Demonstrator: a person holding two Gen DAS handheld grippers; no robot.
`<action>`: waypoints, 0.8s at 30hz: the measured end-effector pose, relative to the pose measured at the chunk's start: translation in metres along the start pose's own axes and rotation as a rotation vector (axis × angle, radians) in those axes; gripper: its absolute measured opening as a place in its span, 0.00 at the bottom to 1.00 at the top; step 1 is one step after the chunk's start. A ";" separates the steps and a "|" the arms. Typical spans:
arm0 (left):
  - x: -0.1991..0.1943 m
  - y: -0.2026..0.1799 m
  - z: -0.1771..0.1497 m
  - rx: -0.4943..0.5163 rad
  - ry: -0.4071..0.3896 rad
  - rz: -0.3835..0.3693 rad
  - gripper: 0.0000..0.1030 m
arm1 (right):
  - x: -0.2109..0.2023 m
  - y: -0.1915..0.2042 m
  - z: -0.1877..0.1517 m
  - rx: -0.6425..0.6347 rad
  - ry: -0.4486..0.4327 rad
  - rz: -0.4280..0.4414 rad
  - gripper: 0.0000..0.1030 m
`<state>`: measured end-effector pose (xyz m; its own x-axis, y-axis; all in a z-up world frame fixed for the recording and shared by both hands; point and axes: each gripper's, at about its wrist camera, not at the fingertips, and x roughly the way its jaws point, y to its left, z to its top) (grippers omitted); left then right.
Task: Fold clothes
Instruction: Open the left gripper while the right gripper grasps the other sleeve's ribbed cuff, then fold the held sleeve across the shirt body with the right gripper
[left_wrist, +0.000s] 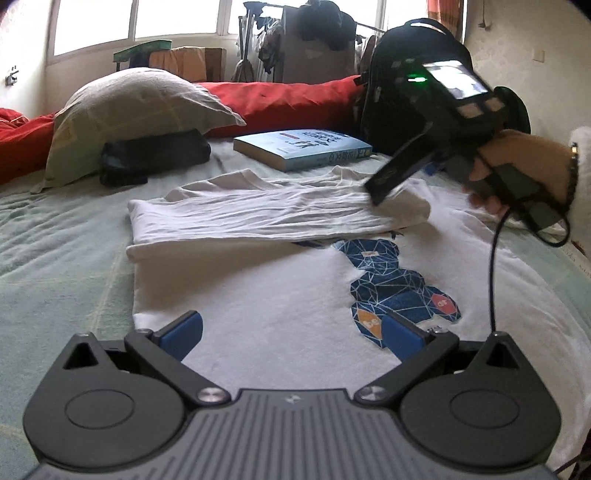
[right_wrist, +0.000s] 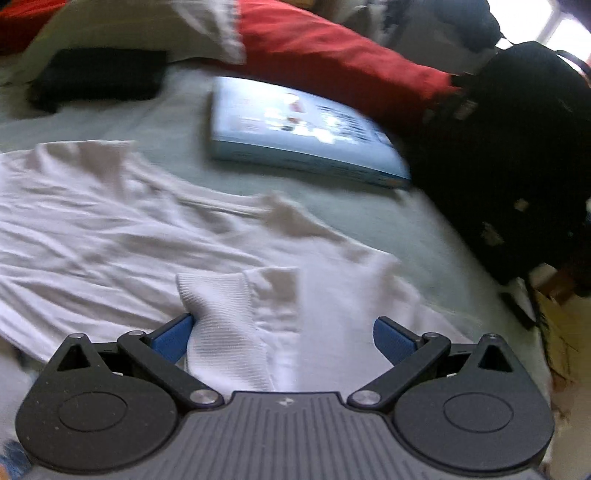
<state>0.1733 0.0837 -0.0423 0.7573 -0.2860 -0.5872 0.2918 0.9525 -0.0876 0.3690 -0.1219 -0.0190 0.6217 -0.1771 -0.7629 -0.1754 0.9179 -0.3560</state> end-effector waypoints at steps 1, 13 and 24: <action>0.001 0.000 0.000 0.001 0.001 0.001 0.99 | -0.001 -0.010 -0.003 0.023 0.003 -0.011 1.00; 0.004 0.000 -0.001 0.006 0.017 0.006 0.99 | 0.000 -0.092 -0.037 0.245 0.005 0.021 1.00; 0.011 -0.002 -0.002 0.021 0.041 0.024 0.99 | 0.004 -0.064 -0.031 0.302 -0.049 0.490 1.00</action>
<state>0.1794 0.0785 -0.0504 0.7398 -0.2581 -0.6214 0.2864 0.9565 -0.0563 0.3596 -0.1926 -0.0162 0.5583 0.3047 -0.7717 -0.2307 0.9505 0.2083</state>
